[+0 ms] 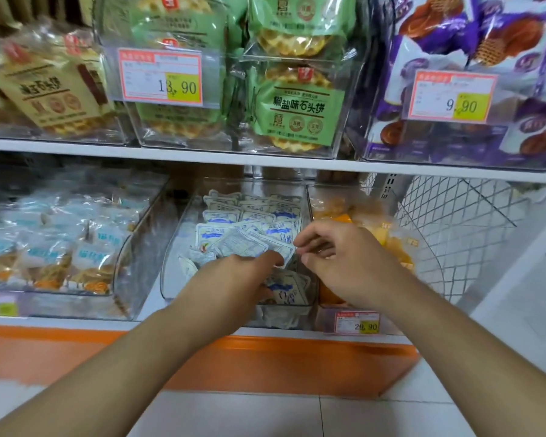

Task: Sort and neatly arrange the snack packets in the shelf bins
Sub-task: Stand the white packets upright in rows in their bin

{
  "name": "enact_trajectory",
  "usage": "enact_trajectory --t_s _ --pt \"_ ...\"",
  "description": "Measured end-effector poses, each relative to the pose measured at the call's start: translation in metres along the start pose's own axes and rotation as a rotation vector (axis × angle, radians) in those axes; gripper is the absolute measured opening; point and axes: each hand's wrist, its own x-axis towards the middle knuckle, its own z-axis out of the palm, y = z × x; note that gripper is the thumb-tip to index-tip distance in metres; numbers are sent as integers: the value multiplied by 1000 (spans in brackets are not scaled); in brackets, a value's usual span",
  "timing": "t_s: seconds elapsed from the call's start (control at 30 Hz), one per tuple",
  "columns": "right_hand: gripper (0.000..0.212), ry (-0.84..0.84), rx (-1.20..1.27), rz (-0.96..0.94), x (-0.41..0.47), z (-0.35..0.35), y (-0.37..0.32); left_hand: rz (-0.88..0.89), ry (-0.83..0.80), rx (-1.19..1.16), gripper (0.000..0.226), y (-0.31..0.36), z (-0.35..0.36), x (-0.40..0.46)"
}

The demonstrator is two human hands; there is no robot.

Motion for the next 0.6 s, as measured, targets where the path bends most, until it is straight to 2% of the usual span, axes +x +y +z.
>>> enact_trajectory --t_s 0.17,0.3,0.43,0.5,0.6 --pt "13 -47 -115 -31 -1 3 1 21 -22 17 33 -2 20 9" --pt "12 -135 -274 -39 1 10 5 68 -22 -121 38 -10 23 9" --pt "10 -104 -459 -187 8 24 15 165 38 -116 30 -26 9 7" --pt "7 -97 -513 -211 10 27 16 123 75 -104 33 -41 0 6" --pt "5 -162 -576 -175 13 28 16 -20 154 -69 53 -71 -11 0"
